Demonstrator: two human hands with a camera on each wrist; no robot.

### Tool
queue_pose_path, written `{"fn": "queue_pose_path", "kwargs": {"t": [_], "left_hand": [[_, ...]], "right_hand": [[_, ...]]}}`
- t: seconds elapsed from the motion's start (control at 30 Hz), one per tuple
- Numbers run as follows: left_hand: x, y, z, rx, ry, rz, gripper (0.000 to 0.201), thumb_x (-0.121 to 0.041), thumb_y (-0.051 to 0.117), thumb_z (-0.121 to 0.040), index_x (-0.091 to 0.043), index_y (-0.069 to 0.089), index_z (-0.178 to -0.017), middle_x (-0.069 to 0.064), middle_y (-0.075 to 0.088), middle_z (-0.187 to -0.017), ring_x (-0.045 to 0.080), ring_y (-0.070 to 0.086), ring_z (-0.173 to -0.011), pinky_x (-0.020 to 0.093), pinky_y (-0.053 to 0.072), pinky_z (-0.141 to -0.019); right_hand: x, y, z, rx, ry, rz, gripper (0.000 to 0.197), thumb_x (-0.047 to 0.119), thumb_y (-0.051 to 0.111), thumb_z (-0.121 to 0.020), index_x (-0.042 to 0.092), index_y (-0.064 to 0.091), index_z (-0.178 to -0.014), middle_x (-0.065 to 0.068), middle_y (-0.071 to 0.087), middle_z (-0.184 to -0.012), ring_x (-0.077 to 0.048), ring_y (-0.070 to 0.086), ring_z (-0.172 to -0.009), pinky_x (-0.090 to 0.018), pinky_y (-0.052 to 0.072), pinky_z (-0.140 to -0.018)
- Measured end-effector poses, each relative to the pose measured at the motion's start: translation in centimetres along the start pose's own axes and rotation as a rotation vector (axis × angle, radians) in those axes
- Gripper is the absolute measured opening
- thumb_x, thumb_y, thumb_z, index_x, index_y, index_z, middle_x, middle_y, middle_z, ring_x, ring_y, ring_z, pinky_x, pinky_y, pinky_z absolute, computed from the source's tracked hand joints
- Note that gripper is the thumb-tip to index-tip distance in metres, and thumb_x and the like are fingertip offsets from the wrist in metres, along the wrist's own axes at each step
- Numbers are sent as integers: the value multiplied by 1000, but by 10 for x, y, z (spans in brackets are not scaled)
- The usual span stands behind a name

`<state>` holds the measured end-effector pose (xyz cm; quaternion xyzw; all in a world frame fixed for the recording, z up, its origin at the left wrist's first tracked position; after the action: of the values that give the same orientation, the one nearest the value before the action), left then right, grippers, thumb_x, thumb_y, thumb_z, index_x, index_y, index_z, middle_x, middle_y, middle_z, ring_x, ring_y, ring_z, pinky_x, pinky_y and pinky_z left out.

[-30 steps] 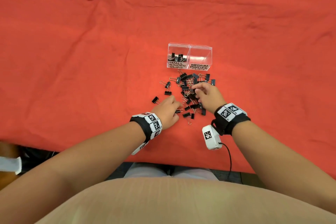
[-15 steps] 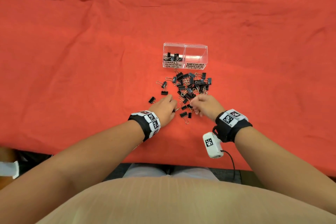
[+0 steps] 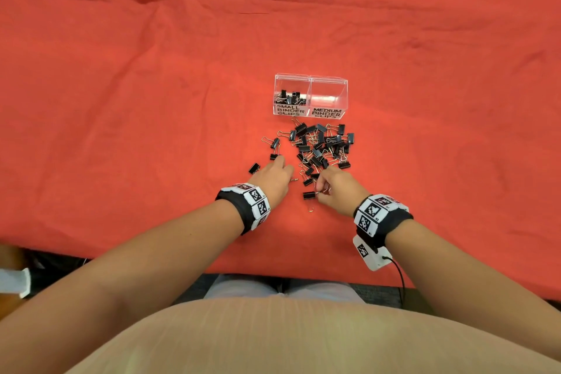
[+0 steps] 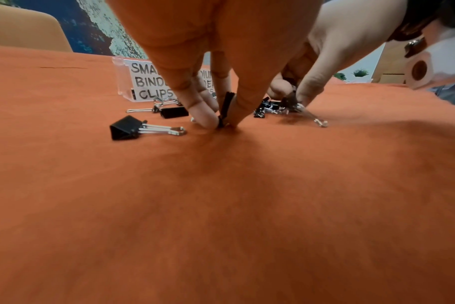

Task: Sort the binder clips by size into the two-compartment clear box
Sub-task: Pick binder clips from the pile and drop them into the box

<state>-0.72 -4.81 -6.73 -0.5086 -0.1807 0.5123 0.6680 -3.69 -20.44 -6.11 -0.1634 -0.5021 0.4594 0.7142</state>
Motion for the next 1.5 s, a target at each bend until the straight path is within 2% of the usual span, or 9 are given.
{"fn": "queue_pose_path", "kwargs": {"t": [0.2,0.43,0.53,0.7,0.9,1.17,1.33,1.43,1.5], "left_hand": [[-5,-8,-5,28,22,-65,16,0,42,-89,0,47,-103,19,41,-113,33,55,-75,38,39,-56],[-4,-8,-7,56,76,-94,25,0,44,-89,0,45,-114,17,43,-119,35,60,-87,42,43,-64],[0,-9,-8,47,49,22,28,-3,46,-88,0,45,-116,17,45,-120,37,59,-93,43,44,-69],[18,-23,-12,-150,-82,440,13,-5,56,-82,-4,57,-95,14,54,-102,30,55,-91,35,45,-79],[29,-83,-40,-346,-212,639,5,-8,60,-85,-9,59,-90,3,56,-90,12,50,-71,24,51,-68],[44,-143,-103,-438,-243,549,11,-5,58,-84,-9,63,-93,8,65,-95,22,59,-84,38,55,-81],[38,-136,-105,-356,-244,505,47,-10,63,-84,-17,49,-129,9,55,-125,24,57,-109,33,49,-96],[15,-122,-85,-307,-138,394,52,-14,61,-86,-20,42,-134,6,44,-136,15,58,-89,21,48,-83],[-3,-100,-70,-240,-64,334,37,-18,60,-86,-22,51,-122,1,45,-128,12,58,-76,26,57,-71]], "right_hand": [[5,-38,-16,-97,118,-168,11,10,71,-76,13,60,-80,2,62,-76,-7,52,-61,-19,40,-56],[38,-103,-81,-318,163,-297,5,12,65,-83,11,64,-87,-2,65,-84,-15,60,-69,-22,50,-56],[52,-111,-109,-357,151,-239,4,10,64,-83,11,66,-87,-1,66,-82,-17,63,-74,-33,58,-71],[66,-111,-127,-319,109,-244,27,14,71,-79,12,64,-105,0,63,-94,-16,60,-80,-26,52,-63],[50,-111,-104,-402,82,-326,20,8,61,-85,14,65,-104,0,67,-104,-12,62,-93,-27,53,-87],[2,-55,-52,-215,152,-116,15,8,54,-83,16,67,-87,-1,65,-86,-16,60,-76,-21,45,-63],[-13,-37,-39,-197,129,-35,14,11,60,-82,13,68,-94,-3,56,-91,-17,52,-85,-26,44,-77],[-21,-39,-33,-288,165,-107,18,10,58,-85,13,68,-100,-2,58,-92,-14,51,-84,-24,42,-78],[-23,-41,-28,-338,156,-126,20,10,57,-86,13,68,-102,1,55,-89,-11,47,-81,-23,39,-76]]}}
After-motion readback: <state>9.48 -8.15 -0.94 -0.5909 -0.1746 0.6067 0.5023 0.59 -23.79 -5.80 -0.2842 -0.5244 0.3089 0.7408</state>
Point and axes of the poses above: each hand's wrist, its own z-axis away from the middle knuckle, its own y-axis out of the palm, x = y × z, the point moved 4 cm from there along -z, towards the middle knuckle
